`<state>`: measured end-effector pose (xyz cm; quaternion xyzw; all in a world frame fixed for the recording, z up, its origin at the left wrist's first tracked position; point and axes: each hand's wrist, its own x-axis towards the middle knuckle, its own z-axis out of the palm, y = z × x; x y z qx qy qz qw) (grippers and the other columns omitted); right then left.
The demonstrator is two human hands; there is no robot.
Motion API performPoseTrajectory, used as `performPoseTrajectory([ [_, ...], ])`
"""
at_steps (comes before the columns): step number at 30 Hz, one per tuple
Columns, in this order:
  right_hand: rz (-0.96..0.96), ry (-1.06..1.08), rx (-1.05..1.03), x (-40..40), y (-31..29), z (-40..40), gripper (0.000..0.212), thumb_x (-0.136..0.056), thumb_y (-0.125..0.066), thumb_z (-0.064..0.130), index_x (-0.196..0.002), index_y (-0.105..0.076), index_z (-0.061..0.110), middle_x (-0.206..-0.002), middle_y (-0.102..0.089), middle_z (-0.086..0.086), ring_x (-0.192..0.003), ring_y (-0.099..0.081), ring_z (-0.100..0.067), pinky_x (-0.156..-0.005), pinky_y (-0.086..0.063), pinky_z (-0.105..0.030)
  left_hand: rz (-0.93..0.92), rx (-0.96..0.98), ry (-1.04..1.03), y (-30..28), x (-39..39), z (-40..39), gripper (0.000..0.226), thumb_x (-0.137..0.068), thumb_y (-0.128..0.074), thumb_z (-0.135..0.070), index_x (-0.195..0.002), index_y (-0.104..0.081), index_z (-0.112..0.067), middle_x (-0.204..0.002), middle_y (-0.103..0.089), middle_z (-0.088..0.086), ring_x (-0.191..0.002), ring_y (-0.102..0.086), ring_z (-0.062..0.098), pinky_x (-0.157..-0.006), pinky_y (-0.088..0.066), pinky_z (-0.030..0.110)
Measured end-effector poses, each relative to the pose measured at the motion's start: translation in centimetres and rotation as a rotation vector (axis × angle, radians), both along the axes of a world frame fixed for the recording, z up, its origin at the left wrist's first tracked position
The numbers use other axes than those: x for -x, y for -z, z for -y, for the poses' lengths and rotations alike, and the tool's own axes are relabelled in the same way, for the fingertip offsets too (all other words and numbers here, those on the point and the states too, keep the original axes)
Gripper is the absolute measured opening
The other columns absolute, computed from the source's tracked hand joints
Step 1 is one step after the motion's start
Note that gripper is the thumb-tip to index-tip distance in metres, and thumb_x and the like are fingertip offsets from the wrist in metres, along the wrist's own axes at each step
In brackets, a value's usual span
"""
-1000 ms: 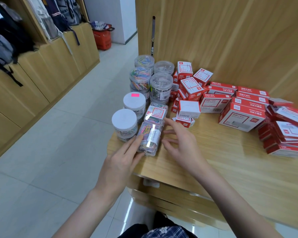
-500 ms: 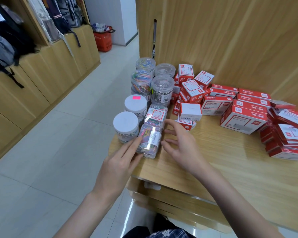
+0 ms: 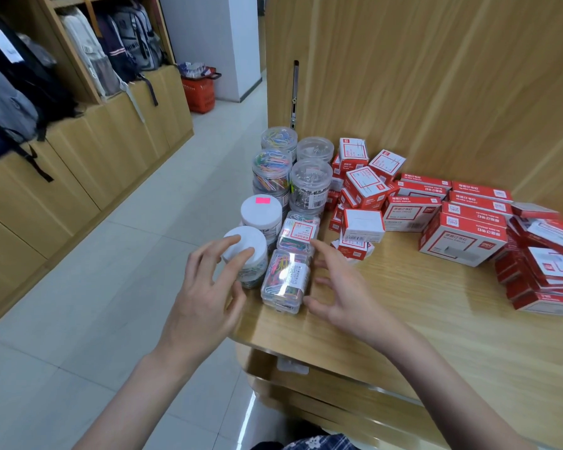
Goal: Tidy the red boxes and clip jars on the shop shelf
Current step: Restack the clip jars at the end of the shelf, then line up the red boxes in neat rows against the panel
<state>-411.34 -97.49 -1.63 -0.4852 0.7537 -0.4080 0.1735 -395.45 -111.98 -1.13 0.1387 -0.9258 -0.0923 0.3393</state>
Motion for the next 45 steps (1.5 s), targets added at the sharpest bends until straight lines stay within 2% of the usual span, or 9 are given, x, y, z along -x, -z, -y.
performPoseTrajectory([
  [5,-0.001,0.053,0.097,0.0,-1.2,-0.9,0.071,-0.078,-0.067,0.006,-0.132,-0.028,0.029,-0.119,-0.041,0.016,-0.108,-0.049,-0.002,-0.087,-0.042,-0.006,-0.032,-0.029,-0.015,-1.2,-0.1,1.0,0.039,-0.081,-0.049,-0.006,-0.119,-0.055,-0.006,-0.124,-0.046,0.012,-0.105,-0.046,0.030,-0.097,-0.033,0.025],
  [9,-0.030,0.152,0.267,2.1,-5.6,-0.6,0.041,-0.080,-0.061,0.003,-0.118,-0.050,0.013,-0.108,-0.056,-0.002,-0.096,-0.059,-0.008,-0.083,-0.049,-0.012,-0.035,-0.093,-0.026,-4.0,2.3,3.2,0.041,-0.084,-0.043,-0.017,-0.121,-0.055,-0.005,-0.126,-0.047,0.015,-0.110,-0.044,0.030,-0.100,-0.021,0.011],
  [12,-0.239,0.114,0.239,4.9,-8.3,1.5,0.035,-0.078,-0.058,0.015,-0.112,-0.056,0.006,-0.113,-0.057,-0.007,-0.103,-0.056,-0.012,-0.090,-0.048,-0.021,-0.004,-0.039,0.002,-6.2,5.5,4.8,0.043,-0.086,-0.041,-0.024,-0.122,-0.055,-0.006,-0.128,-0.047,0.015,-0.115,-0.038,0.028,-0.100,-0.025,0.018],
  [15,-0.489,0.050,0.055,7.9,-9.8,4.0,0.038,-0.081,-0.062,0.018,-0.114,-0.057,0.002,-0.126,-0.055,-0.014,-0.117,-0.051,-0.026,-0.098,-0.033,-0.024,0.088,-0.002,0.054,-7.6,8.9,6.6,0.050,-0.088,-0.034,-0.033,-0.128,-0.051,-0.007,-0.135,-0.045,0.013,-0.122,-0.032,0.026,-0.103,-0.021,0.026],
  [20,-0.566,0.006,-0.089,10.3,-10.6,7.1,0.045,-0.090,-0.054,0.021,-0.130,-0.045,0.006,-0.143,-0.041,-0.009,-0.130,-0.038,-0.022,-0.109,-0.017,-0.033,0.285,-0.163,0.121,-8.1,13.7,9.5,0.066,-0.083,-0.018,-0.040,-0.141,-0.034,-0.012,-0.151,-0.026,0.002,-0.140,-0.017,0.017,-0.113,-0.013,0.033],
  [29,-0.830,0.147,-0.228,9.6,-8.5,7.3,0.054,-0.093,-0.040,0.044,-0.135,-0.041,0.009,-0.144,-0.039,-0.006,-0.134,-0.032,-0.017,-0.112,0.010,-0.044,0.397,-0.193,0.194,-7.2,15.1,10.8,0.062,-0.085,-0.020,-0.029,-0.145,-0.022,-0.013,-0.153,-0.013,-0.002,-0.140,-0.007,0.007,-0.112,-0.003,0.021],
  [34,-0.801,0.225,-0.163,9.2,-8.2,8.2,0.046,-0.093,-0.043,0.039,-0.127,-0.049,0.008,-0.130,-0.051,-0.008,-0.124,-0.044,-0.024,-0.112,0.008,-0.046,0.416,-0.223,0.199,-7.1,15.1,10.8,0.061,-0.086,-0.019,-0.031,-0.145,-0.022,-0.016,-0.153,-0.013,-0.006,-0.139,-0.005,0.003,-0.116,-0.005,0.032],
  [40,-0.520,0.188,0.096,10.1,-9.9,4.1,0.044,-0.086,-0.046,0.041,-0.114,-0.058,0.009,-0.119,-0.058,-0.007,-0.115,-0.050,-0.022,-0.102,-0.024,-0.024,0.073,-0.144,0.158,-8.7,13.1,7.3,0.044,-0.091,-0.035,-0.024,-0.127,-0.053,-0.005,-0.134,-0.049,0.008,-0.123,-0.038,0.015,-0.098,-0.011,0.001],
  [45,-0.499,0.175,0.073,8.0,-7.0,-2.0,0.047,-0.077,-0.052,0.050,-0.112,-0.054,0.019,-0.118,-0.052,-0.002,-0.110,-0.046,-0.017,-0.095,-0.028,-0.015,-0.020,-0.063,0.303,-8.6,10.3,2.3,0.033,-0.088,-0.040,-0.015,-0.112,-0.062,-0.006,-0.114,-0.059,0.005,-0.106,-0.050,0.016,-0.097,-0.032,0.014],
])
